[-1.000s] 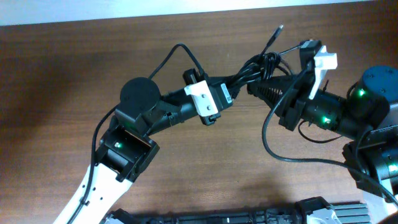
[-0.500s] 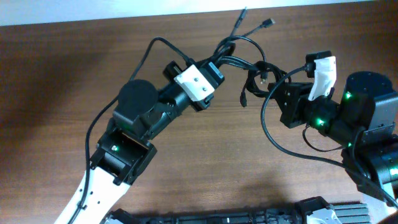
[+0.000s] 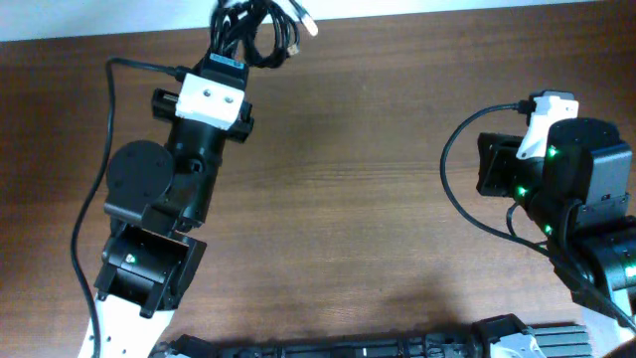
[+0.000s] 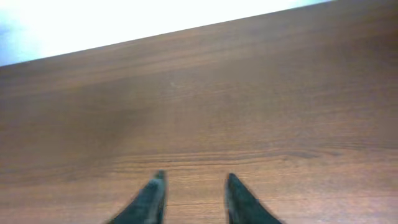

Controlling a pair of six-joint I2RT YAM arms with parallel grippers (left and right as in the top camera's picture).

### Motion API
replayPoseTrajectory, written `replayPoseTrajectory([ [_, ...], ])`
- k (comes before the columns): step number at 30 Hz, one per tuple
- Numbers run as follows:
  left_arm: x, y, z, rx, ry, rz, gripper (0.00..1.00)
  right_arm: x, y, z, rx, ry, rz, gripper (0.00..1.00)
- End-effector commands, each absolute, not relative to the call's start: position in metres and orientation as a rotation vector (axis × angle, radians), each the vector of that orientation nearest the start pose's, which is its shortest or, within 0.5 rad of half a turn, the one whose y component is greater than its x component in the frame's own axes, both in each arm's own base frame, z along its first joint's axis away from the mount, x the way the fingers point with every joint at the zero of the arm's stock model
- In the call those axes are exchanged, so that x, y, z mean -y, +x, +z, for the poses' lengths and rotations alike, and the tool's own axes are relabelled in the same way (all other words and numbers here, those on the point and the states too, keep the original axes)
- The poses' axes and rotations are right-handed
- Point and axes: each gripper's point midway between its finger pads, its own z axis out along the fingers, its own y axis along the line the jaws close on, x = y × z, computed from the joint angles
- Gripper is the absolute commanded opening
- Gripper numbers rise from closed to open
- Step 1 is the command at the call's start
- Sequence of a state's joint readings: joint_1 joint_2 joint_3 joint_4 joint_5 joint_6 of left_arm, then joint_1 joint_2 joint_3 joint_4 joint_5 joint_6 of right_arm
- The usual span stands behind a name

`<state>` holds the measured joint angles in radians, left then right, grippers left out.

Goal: Untangle cables

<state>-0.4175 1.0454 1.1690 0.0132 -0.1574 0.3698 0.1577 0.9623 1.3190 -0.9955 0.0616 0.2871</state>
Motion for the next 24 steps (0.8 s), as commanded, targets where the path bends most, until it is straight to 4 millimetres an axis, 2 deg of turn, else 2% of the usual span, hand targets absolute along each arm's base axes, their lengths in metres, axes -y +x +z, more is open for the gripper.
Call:
replayPoseTrajectory([
  [1, 0.130, 0.337, 0.476, -1.350, 0.432, 0.004, 0.00, -0.026, 0.273, 0.324, -2.203, 0.206, 0.143, 0.48],
  [2, 0.136, 0.335, 0.474, -1.351, 0.463, -0.019, 0.00, -0.029, 0.273, 0.324, -2.205, 0.195, 0.163, 0.57],
  [4, 0.150, 0.330, 0.469, -1.344, 0.540, -0.083, 0.00, -0.036, 0.274, 0.326, -2.201, 0.173, 0.207, 0.65],
  [5, 0.167, 0.322, 0.464, -1.329, 0.628, -0.161, 0.00, -0.044, 0.275, 0.329, -2.192, 0.135, 0.248, 0.71],
  [8, 0.197, 0.305, 0.453, -1.291, 0.793, -0.318, 0.00, -0.084, 0.273, 0.345, -2.131, -0.141, 0.440, 0.79],
  [10, 0.215, 0.295, 0.446, -1.264, 0.889, -0.417, 0.00, -0.105, 0.270, 0.358, -2.073, -0.231, 0.571, 0.85],
  [12, 0.227, 0.286, 0.441, -1.236, 0.959, -0.494, 0.00, -0.113, 0.270, 0.367, -2.032, -0.268, 0.620, 0.99],
  [15, 0.242, 0.268, 0.435, -1.183, 1.064, -0.614, 0.00, -0.126, 0.269, 0.385, -1.947, -0.333, 0.692, 0.99],
  [19, 0.249, 0.251, 0.436, -1.130, 1.132, -0.694, 0.00, -0.135, 0.270, 0.405, -1.850, -0.391, 0.734, 0.99],
  [21, 0.252, 0.243, 0.435, -1.108, 1.164, -0.732, 0.00, -0.135, 0.270, 0.406, -1.848, -0.392, 0.734, 0.99],
  [24, 0.253, 0.246, 0.429, -1.134, 1.164, -0.740, 0.00, -0.136, 0.266, 0.397, -1.888, -0.391, 0.751, 0.99],
])
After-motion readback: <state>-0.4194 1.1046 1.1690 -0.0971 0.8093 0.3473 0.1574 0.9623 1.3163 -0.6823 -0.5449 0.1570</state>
